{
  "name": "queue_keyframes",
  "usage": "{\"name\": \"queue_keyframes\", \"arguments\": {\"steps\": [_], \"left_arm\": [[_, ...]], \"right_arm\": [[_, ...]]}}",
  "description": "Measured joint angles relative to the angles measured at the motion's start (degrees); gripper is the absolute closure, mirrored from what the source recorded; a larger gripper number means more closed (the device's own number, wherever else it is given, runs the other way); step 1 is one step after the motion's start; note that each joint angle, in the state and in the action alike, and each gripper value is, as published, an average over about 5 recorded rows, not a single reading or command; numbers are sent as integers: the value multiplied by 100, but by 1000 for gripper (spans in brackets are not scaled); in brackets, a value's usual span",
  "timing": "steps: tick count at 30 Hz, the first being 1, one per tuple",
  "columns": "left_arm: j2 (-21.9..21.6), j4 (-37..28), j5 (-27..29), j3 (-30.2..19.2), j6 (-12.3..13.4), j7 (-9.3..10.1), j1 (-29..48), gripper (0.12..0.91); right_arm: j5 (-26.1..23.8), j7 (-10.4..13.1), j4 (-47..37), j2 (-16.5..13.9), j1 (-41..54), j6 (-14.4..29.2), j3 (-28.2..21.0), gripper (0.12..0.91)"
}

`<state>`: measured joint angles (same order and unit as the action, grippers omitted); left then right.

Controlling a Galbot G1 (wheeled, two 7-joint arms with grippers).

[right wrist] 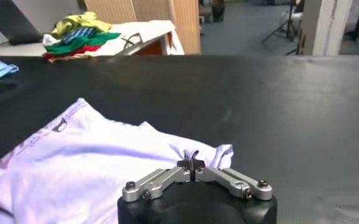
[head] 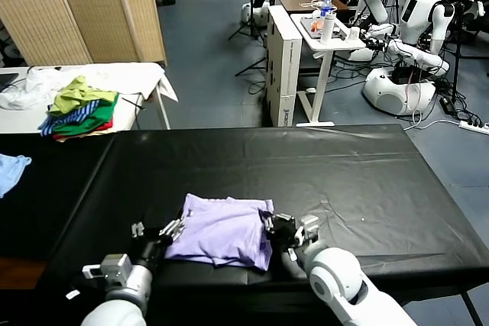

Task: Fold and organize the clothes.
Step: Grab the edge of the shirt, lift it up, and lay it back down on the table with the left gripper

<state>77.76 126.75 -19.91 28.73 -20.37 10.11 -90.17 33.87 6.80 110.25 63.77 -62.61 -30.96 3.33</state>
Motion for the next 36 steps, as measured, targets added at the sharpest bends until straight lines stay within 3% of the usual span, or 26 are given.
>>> {"name": "queue_keyframes", "arguments": {"steps": [3,10,13,20,36], "left_arm": [[3,-68,25,55,72,-161,16,123],[74,-380,-11,191,482,-577,149,123],[162,-570,-125,236,619,-671,212,123],[466,-1009,-208,240,841,-795,255,123],[683,-1398,-550,303,1001,-1004,188,123]], "right_arm": [[-9,-102,44,-3,-33,83,81,707],[300,-188,554,-349,-257,148,492,263],[481,-175,789,-572,-384,185,742,148],[595,-164,1054,-866,-600,238,1138,119],[588,-166,1111,-955,-690,237,1288,118]]}}
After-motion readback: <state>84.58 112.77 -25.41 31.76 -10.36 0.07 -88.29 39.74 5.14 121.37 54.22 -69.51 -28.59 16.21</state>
